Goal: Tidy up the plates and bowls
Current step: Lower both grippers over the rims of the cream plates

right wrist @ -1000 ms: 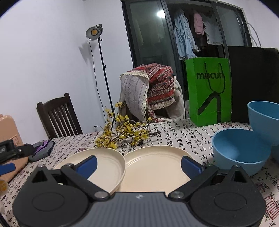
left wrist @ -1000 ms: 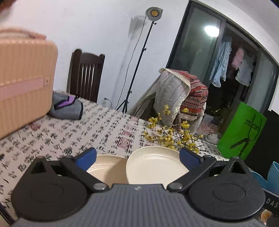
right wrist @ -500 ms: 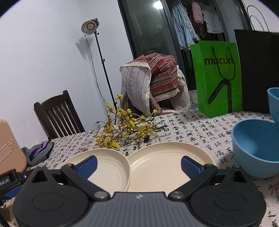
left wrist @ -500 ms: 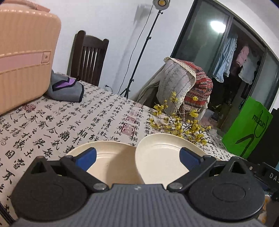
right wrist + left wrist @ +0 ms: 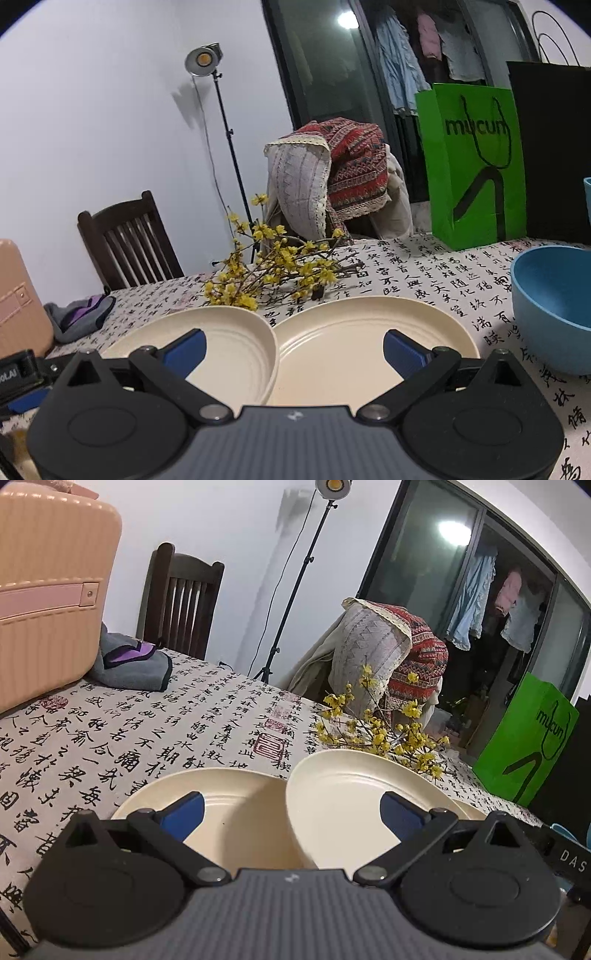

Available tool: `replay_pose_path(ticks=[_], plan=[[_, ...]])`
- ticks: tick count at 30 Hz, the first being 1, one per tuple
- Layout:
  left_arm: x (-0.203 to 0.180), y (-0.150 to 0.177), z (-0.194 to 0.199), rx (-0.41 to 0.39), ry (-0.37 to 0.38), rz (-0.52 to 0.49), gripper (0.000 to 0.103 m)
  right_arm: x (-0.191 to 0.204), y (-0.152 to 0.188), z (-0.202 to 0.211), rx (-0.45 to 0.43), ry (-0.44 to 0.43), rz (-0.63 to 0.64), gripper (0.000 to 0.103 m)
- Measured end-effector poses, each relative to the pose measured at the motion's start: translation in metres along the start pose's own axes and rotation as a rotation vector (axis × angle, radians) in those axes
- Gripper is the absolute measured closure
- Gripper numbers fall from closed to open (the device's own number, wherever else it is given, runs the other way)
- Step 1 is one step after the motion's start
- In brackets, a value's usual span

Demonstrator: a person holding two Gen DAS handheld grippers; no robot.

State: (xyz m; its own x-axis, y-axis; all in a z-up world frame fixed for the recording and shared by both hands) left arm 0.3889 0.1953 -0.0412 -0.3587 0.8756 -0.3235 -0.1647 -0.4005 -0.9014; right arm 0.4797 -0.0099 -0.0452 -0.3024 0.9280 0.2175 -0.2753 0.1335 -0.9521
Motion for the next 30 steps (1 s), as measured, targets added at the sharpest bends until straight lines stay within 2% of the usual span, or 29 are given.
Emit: replay_pose_path(ticks=[13, 20, 23, 30], plan=[[0.001, 0.009, -0.004, 0.028, 0.017, -0.006, 0.000, -0.004, 0.010, -0.002, 0.018, -0.014, -0.012, 0.001], [0.000, 0.010, -0.004, 0.030, -0.001, -0.007, 0.000, -0.003, 0.012, -0.003, 0.019, -0.016, -0.003, 0.002], [0.000, 0.010, -0.004, 0.032, -0.007, -0.006, 0.000, -0.003, 0.013, -0.005, 0.029, -0.022, -0.008, 0.008], [0.001, 0.010, -0.008, 0.032, -0.006, 0.016, 0.000, -0.006, 0.014, -0.009, 0.050, -0.041, -0.043, 0.015]])
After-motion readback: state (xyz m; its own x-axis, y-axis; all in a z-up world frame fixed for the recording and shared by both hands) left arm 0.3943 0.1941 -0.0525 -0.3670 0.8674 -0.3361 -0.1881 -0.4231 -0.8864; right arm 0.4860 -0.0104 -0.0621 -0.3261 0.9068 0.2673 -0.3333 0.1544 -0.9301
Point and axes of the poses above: each gripper's, at about its wrist camera, not at the fingertips, and z roughly against the way its jaws point, x to its left, y to its underside, the point moved 3 cm from there along -z, roughly the way its jaws point, and after that the axes turned 10 degrees about -x, right-handed, at the moved point
